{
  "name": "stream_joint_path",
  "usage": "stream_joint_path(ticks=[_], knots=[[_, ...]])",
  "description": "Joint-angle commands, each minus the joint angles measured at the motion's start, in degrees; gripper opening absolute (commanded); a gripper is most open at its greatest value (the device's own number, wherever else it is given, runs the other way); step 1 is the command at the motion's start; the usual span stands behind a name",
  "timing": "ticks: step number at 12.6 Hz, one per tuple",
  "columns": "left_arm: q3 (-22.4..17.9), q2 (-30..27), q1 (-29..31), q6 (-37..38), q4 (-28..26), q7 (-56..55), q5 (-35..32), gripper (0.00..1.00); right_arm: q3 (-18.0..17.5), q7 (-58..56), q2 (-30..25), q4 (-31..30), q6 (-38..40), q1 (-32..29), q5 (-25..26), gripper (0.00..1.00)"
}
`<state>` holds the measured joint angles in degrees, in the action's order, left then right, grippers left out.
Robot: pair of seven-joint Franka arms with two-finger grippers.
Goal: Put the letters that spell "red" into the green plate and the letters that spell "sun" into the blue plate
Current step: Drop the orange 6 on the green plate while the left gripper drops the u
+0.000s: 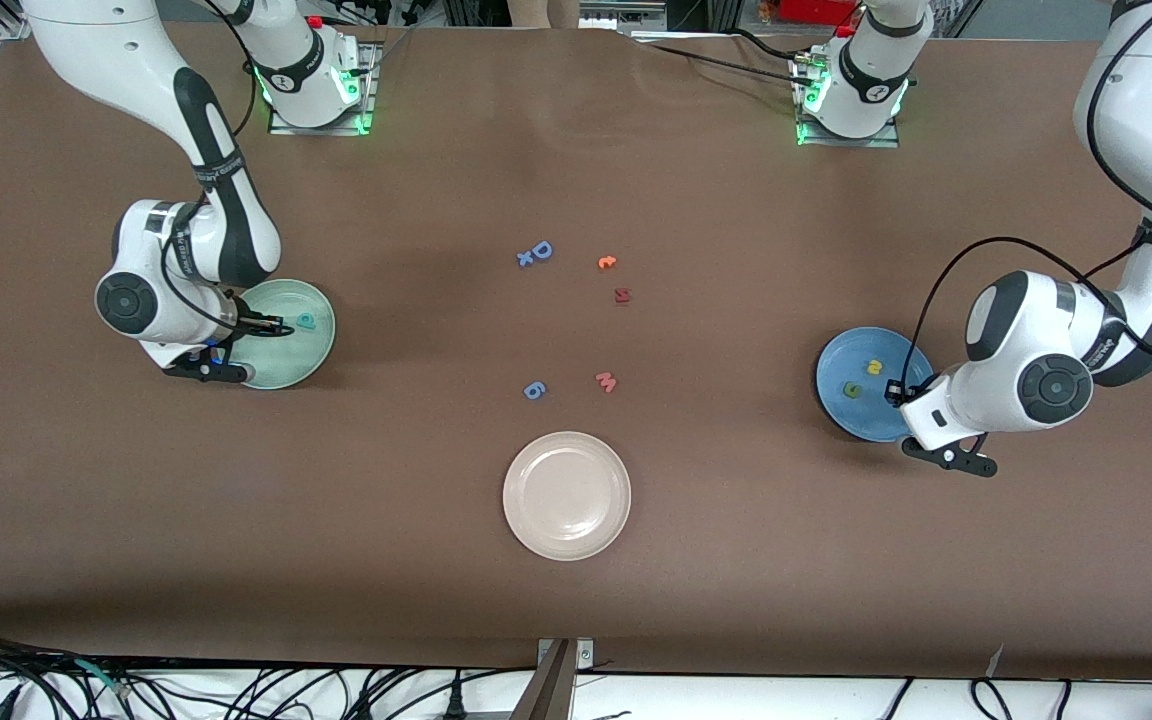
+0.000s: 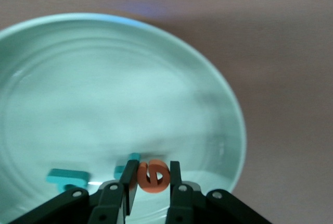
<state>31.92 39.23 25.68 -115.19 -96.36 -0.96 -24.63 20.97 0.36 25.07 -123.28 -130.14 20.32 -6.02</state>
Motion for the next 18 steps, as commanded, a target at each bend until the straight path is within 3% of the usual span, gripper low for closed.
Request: stream_joint_path(ticks=[1,2,4,5,6,7,9,11,15,18], knots=[[0.42,1.89,-0.28,-1.17,-0.23,0.34,-1.74,0.07,-0.14,-2.47,-0.99,-0.82,0.14,-1.34,-0.13,0.29],[0.42,2.68,-0.19,-2.31,-0.49,0.25,-1.39,0.09,-0.14,-2.47,-1.07,-0.82,0.14,-1.34,-0.13,0.29],[0.42,3.04,0.07,-2.85,-0.76,0.34,-1.65,0.28,-0.14,-2.56,-1.25,-0.65,0.41,-1.42,-0.13,0.3],[0.25,3.13,0.16,-2.93,-0.67,0.34,-1.82,0.65,-0.14,-2.47,-1.16,-0.65,0.41,-1.42,-0.21,0.37],[0.16,3.31,0.16,-2.93,-0.5,0.34,-1.91,0.99,-0.14,-2.47,-1.08,-0.56,0.41,-1.42,-0.22,0.6],[0.16,3.22,0.25,-2.85,-0.41,0.34,-1.83,1.0,-0.14,-2.47,-1.34,-0.56,0.41,-1.42,-0.22,0.87],[0.16,2.96,0.25,-2.59,-0.23,0.34,-1.91,1.0,0.03,-2.47,-2.39,-0.12,0.58,-1.42,-0.22,0.99],[0.51,1.47,-0.01,-2.06,-0.06,0.08,-1.83,1.0,0.3,-2.21,-4.23,2.85,4.25,-1.34,-0.22,0.99],[2.52,-4.76,-0.19,1.36,0.12,0.08,-1.03,1.0,2.75,-1.68,-5.47,20.31,28.91,-1.42,-0.13,0.99],[6.21,-10.48,-0.1,11.26,3.44,0.08,-0.95,1.0,4.59,-2.2,-5.64,30.62,37.92,-1.42,0.05,0.99]])
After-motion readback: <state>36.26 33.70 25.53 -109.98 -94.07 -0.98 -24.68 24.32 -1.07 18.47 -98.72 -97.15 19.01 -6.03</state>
